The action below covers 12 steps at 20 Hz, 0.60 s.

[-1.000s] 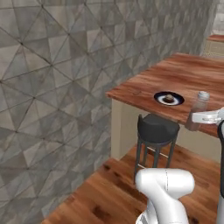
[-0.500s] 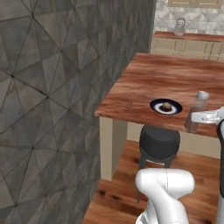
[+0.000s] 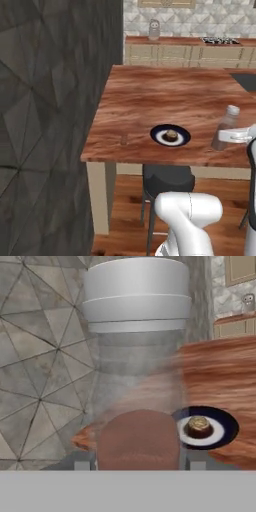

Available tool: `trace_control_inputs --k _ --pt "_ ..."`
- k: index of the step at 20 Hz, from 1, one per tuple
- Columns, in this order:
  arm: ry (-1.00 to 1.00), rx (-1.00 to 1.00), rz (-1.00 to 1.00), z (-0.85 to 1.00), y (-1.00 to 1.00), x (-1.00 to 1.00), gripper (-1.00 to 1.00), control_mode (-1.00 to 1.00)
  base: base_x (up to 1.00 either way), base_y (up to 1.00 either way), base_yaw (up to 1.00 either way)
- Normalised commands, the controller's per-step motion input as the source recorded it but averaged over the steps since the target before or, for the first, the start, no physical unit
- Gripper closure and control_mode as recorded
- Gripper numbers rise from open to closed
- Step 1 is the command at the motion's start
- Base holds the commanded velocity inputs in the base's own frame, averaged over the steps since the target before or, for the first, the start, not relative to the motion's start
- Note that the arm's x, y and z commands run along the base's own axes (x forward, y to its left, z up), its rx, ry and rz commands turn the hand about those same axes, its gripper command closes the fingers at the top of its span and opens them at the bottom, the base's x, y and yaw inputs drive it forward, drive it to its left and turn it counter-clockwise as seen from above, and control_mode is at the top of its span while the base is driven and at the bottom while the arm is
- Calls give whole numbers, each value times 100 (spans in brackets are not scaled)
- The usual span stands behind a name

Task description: Take the cinnamon bottle from the cabinet and place it on the dining table, next to the plate with the cupcake. Then take the chocolate from the dining counter and place it on the cupcake plate.

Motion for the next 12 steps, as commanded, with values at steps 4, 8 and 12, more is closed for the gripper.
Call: trace_control_inputs --k 4,8,12 --pt "0 0 0 0 0 0 100 100 79 0 -25" --pt "0 0 0 0 0 0 100 100 99 0 -14" --pt "4 0 0 -6 -3 25 100 -100 75 -4 -4"
